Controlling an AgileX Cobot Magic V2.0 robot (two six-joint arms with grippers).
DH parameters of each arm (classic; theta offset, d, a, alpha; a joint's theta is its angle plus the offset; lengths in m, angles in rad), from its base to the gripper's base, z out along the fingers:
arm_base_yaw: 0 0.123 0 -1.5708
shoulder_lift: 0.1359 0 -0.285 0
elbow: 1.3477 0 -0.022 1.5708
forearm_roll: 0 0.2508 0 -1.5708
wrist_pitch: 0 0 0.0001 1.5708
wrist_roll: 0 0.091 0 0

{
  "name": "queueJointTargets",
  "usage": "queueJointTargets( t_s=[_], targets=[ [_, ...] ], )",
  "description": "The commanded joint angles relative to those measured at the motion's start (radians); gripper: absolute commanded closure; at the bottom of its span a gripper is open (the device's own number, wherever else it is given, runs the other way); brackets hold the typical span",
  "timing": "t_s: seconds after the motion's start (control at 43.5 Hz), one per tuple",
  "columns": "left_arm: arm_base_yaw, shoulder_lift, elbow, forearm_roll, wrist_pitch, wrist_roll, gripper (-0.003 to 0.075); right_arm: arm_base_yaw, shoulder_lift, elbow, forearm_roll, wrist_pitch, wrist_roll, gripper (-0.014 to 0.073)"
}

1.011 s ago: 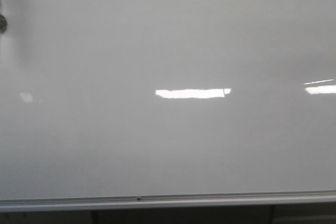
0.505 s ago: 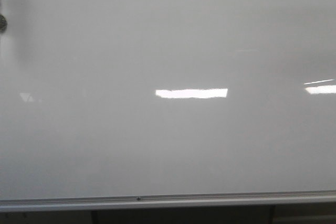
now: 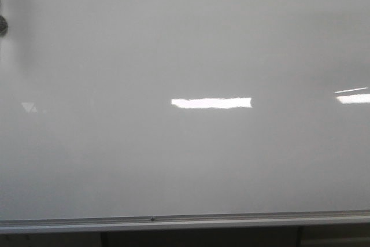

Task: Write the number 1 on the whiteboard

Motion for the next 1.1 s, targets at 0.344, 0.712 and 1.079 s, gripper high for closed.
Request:
queueJointTargets(
  t_s=[0.344, 0.712, 1.079],
  targets=[
    [-0.115, 0.084, -0.024, -0.011, -0.072, 0.043, 0.0185, 0.004, 0.002, -0.033, 0.011, -0.057, -0.011, -0.005],
    [-0.112, 0.379, -0.127, 0.082, -0.072, -0.142, 0.0184, 0.004, 0.002, -0.033, 0.012, -0.057, -0.011, -0.005],
    [-0.074, 0.682, -0.261, 0.022, -0.174, -0.156, 0.0185, 0.004, 0.002, -0.033, 0.012, -0.059, -0.011, -0.005]
  ],
)
